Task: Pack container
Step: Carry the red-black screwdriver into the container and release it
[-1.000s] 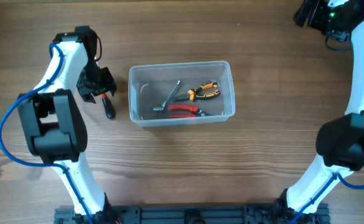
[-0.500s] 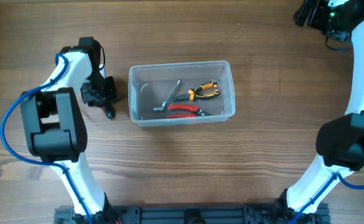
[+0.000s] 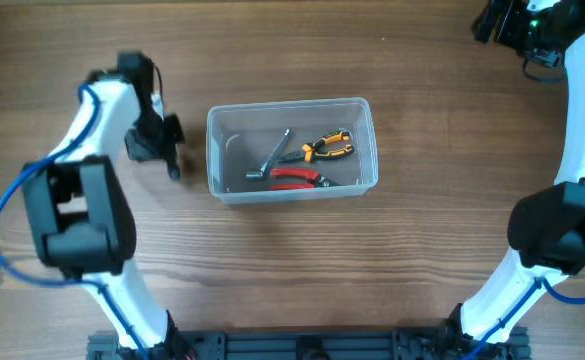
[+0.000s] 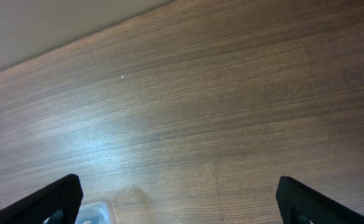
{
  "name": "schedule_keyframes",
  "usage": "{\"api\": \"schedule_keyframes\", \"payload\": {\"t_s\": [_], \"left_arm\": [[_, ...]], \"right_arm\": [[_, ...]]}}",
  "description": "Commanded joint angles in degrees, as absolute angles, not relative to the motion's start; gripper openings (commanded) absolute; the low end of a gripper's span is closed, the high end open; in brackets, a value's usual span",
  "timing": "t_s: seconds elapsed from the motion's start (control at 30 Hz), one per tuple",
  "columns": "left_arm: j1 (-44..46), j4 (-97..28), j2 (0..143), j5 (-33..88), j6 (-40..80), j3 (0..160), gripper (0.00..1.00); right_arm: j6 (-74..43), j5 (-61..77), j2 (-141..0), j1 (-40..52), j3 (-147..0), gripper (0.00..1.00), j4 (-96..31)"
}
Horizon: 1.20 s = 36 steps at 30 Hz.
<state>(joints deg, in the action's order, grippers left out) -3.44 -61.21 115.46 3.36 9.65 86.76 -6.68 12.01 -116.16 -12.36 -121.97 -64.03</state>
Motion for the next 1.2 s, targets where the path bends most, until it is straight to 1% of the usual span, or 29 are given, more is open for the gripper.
{"api": "schedule_keyframes", "payload": {"t_s": [0.0, 0.03, 0.1, 0.17, 0.23, 0.27, 0.3, 0.33, 0.5, 0.57, 0.6, 0.67, 0.7, 0.73, 0.77, 0.8, 0.93, 1.07, 1.17], "left_arm": [[-0.6, -61.7, 102.1, 9.2, 3.0, 98.1, 0.04], [1.2, -60.8, 99.4, 9.1, 0.4, 99.5, 0.04], [6.6, -58.4, 93.7, 9.2, -9.6, 100.1, 0.04], [11.7, -59.6, 92.2, 9.2, -19.5, 100.0, 0.04], [17.2, -62.1, 93.0, 9.1, -28.3, 99.6, 0.04], [20.4, -64.1, 94.5, 8.8, -34.8, 99.0, 0.04], [21.7, -65.3, 95.7, 7.9, -37.9, 98.9, 0.04], [23.8, -67.4, 98.9, 4.5, -43.3, 98.9, 0.04], [24.5, -70.1, 114.2, 1.1, -51.6, 98.9, 0.04], [24.5, -70.0, 119.5, -4.1, -52.1, 98.9, 0.11], [24.5, -69.8, 122.0, -8.8, -52.2, 98.9, 0.15], [24.5, -68.6, 123.3, -12.8, -52.3, 98.9, 0.15], [24.5, -67.9, 123.3, -13.2, -52.3, 98.9, 0.16], [24.5, -67.2, 122.9, -13.2, -52.1, 98.9, 0.23], [24.6, -66.6, 122.3, -13.2, -50.9, 98.9, 0.63], [24.7, -66.4, 121.6, -13.1, -49.0, 99.0, 1.0], [25.0, -66.4, 114.9, -12.9, -39.4, 101.3, 1.0], [24.4, -65.1, 100.0, -7.7, -25.8, 105.3, 1.0], [19.5, -61.8, 89.8, -7.6, -17.3, 105.3, 1.0]], "right_arm": [[-7.7, 13.0, -116.8, -12.1, -122.1, 1.0, -63.8], [-7.7, 13.0, -116.8, -12.1, -122.1, 1.0, -63.8], [-7.7, 13.0, -116.8, -12.1, -122.1, 1.0, -63.8], [-7.7, 13.0, -116.8, -12.1, -122.1, 1.0, -63.8], [-7.7, 13.0, -116.8, -12.1, -122.1, 1.0, -63.9], [-7.7, 13.0, -116.8, -12.1, -122.1, 1.0, -63.8], [-7.7, 13.0, -116.8, -12.1, -122.1, 1.0, -63.8], [-7.7, 13.0, -116.8, -12.1, -122.1, 1.0, -63.8], [-7.7, 13.0, -116.8, -12.1, -122.1, 1.0, -63.8], [-7.7, 13.0, -116.8, -12.1, -122.1, 1.0, -63.8], [-7.7, 13.0, -116.8, -12.1, -122.1, 1.0, -63.8], [-7.7, 13.0, -116.8, -12.1, -122.1, 1.0, -63.8], [-7.7, 13.0, -116.8, -12.1, -122.1, 1.0, -63.8], [-7.6, 13.0, -116.8, -12.1, -122.1, 1.0, -63.8], [-7.7, 13.0, -116.8, -12.1, -122.1, 1.0, -63.8], [-7.6, 13.0, -116.8, -12.1, -122.1, 1.0, -63.8], [-7.7, 13.0, -116.8, -12.1, -122.1, 1.0, -63.8], [-7.6, 13.0, -116.8, -12.1, -122.1, 1.0, -63.9], [-7.7, 13.0, -116.8, -12.1, -122.1, 1.0, -63.9]]}}
